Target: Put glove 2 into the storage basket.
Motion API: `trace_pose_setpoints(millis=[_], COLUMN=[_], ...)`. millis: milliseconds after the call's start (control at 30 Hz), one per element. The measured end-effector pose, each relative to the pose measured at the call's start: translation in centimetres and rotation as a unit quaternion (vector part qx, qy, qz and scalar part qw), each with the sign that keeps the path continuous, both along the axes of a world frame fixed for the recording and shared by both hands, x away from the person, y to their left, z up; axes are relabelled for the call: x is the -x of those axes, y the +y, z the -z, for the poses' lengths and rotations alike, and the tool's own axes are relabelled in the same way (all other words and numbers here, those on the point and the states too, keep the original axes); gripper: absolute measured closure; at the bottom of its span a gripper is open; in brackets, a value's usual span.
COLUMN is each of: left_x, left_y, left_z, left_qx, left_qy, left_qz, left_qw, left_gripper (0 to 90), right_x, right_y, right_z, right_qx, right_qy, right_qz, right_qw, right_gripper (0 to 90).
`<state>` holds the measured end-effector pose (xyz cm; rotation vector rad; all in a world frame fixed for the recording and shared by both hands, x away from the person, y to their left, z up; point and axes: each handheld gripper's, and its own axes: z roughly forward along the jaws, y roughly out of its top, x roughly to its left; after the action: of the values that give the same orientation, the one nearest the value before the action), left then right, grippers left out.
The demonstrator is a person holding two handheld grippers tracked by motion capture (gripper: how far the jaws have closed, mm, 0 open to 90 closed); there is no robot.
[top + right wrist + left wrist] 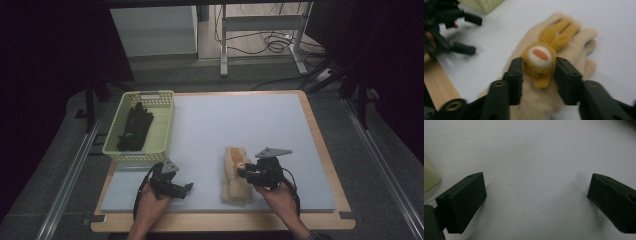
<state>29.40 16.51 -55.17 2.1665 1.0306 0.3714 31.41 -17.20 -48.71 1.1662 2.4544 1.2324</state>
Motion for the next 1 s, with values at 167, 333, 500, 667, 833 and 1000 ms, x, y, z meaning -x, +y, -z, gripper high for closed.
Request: trace_pose_setpoints(millis=[167,333,500,667,833,1000], left_x=[0.0,0.0,0.0,0.0,0.0,0.0], left_y=[0.0,0.0,0.0,0.0,0.0,0.0], left_z=[0.0,0.0,0.0,0.0,0.0,0.0], left_qx=[0.0,0.001,0.001,0.001,0.001,0.001], left_qy=[0.001,0.0,0.0,0.0,0.0,0.0], left_qz=[0.0,-0.001,-0.001,-0.001,-0.001,-0.001], left_qw=[1.0,1.0,1.0,1.0,1.0,1.0], left_gripper=[2.2,2.2,2.2,2.2,2.2,2.2], right_x=[-0.2,-1.3,-2.4,-2.3,-0.5,0.7], right_y=[-1.1,-1.1,0.9,1.0,0.9,1.7], right_z=[-0.4,-0.2,1.5,1.3,-0.7,-1.7], right_qx=[0.035,0.049,0.09,0.065,0.049,0.055], right_qy=[-0.055,-0.09,-0.101,-0.087,-0.072,-0.074], right_qz=[-0.044,-0.13,-0.197,-0.169,-0.124,-0.108], right_qw=[0.9969,0.9862,0.971,0.9797,0.9884,0.9898], right_gripper=[48.3,44.1,47.2,63.1,63.9,63.6])
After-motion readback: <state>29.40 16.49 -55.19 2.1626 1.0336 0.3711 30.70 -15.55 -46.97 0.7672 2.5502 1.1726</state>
